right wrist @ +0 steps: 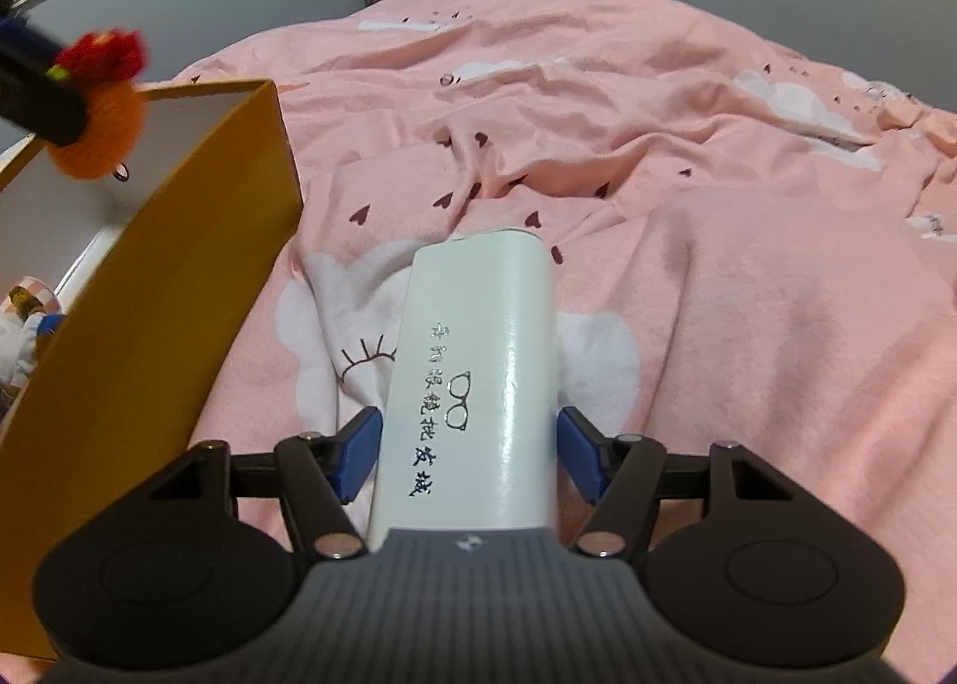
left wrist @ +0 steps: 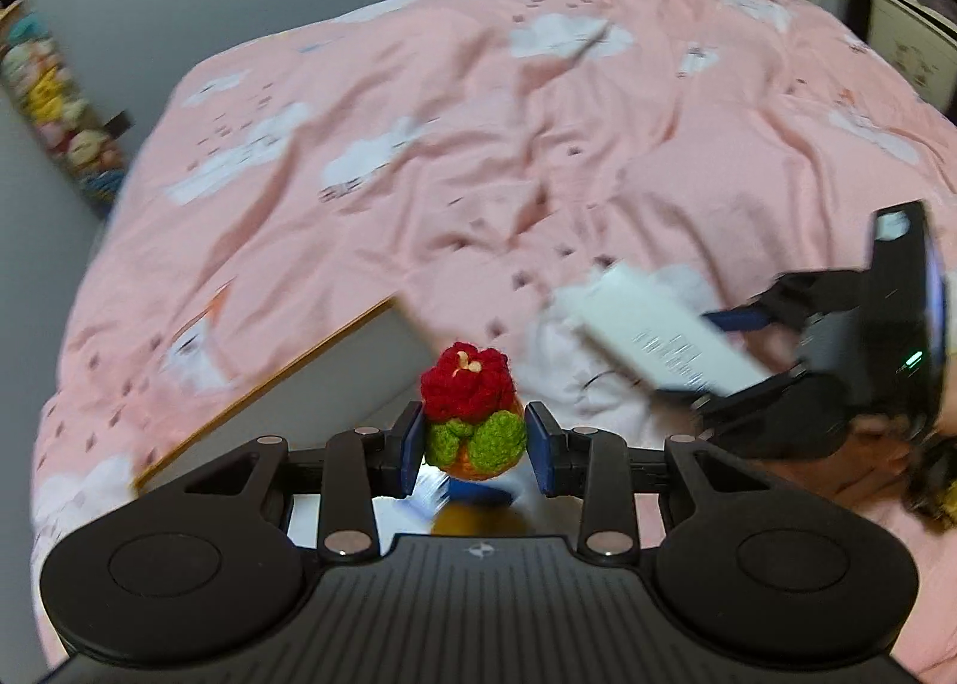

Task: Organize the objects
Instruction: 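Grasp the crocheted flower with the left gripper, then lower the glasses case into the shoebox with the right gripper while the left gripper lowers the flower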

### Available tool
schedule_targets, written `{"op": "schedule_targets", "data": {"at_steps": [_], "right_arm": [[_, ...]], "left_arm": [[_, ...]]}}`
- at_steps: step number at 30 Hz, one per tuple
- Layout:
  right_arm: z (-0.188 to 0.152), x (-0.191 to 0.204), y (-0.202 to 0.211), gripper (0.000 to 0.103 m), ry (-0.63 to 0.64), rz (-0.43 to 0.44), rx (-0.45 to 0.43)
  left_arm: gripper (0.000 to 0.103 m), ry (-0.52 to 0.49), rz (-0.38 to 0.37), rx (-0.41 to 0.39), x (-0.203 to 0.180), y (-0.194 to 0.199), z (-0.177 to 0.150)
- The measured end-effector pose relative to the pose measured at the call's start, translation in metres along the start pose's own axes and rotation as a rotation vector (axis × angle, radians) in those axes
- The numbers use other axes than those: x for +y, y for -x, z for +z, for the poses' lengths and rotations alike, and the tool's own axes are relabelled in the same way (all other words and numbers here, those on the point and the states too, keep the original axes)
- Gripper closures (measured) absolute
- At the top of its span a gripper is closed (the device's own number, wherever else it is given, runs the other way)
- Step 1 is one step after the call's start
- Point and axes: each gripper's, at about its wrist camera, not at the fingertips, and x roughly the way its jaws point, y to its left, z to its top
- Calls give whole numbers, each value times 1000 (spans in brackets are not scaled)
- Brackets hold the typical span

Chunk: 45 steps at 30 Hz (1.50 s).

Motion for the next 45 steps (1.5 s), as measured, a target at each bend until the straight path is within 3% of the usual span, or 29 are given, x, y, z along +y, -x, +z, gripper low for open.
{"op": "schedule_targets", "data": {"at_steps": [9,13,18,23,28,35,39,45], "right_arm": [[14,26,68,38,52,32,-135],[36,62,100,38,240,83,-199],[72,114,108,38,508,152,-199],[99,165,72,38,798,184,-122],[112,197,29,38,1004,245,-13],[122,214,-23,38,1199,325,98],[120,219,-44,38,1303,350,113],[121,221,-69,37,1368,330,142]], "left_arm": [[63,65,59,24,45,18,-45],[63,78,71,31,60,19,-57],[63,128,57,38,83,14,-69],[63,109,57,60,91,10,-80],[63,77,42,75,98,7,-87],[63,55,-1,89,107,-10,-88],[63,43,-19,99,109,-22,-86],[63,48,-25,115,111,-35,-79]]}}
